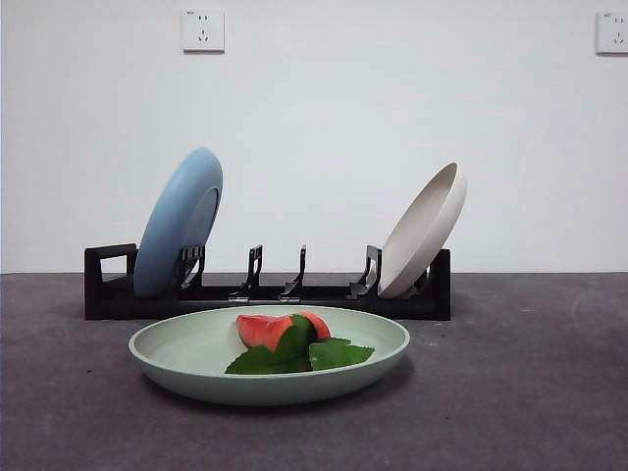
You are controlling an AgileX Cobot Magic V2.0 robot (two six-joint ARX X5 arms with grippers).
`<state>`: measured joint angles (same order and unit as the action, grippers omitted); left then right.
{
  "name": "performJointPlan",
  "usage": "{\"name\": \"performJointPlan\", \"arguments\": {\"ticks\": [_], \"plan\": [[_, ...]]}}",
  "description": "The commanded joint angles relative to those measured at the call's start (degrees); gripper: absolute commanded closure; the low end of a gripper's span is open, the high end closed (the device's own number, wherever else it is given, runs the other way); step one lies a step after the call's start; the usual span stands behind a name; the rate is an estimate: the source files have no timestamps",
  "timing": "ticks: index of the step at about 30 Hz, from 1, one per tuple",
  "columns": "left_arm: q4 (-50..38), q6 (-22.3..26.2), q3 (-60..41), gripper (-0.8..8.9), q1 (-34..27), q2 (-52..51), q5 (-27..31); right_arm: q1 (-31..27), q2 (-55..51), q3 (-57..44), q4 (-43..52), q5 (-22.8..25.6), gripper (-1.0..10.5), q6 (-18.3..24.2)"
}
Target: Take the green plate from the plate rack,put the plate on the table,take the carrot from the table,put the carrot in the plate
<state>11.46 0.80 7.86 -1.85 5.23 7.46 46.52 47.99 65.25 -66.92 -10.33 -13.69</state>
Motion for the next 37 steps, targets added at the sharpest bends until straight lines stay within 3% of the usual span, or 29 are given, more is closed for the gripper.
{"name": "performJointPlan", "arguments": {"ticks": [1,12,36,37], "plan": [[-0.79,-2.84,-4.15,8.15,-0.24,-3.13,-0.09,0.09,-0.07,-0.02,0.35,0.15,9.5,0.28],[-1.20,-7.69,-7.63,8.15,-0.15,-5.11,-2.38,0.09,-0.13,-0.02,0.37,0.15,9.5,0.28],[-1.20,-7.67,-7.63,8.15,-0.13,-5.11,-2.73,-0.35,-0.66,-0.02,0.35,0.35,9.5,0.26],[-1.20,-7.69,-7.61,8.15,-0.13,-5.11,-2.73,-1.44,-1.18,-0.04,0.70,0.72,9.5,2.54]]}}
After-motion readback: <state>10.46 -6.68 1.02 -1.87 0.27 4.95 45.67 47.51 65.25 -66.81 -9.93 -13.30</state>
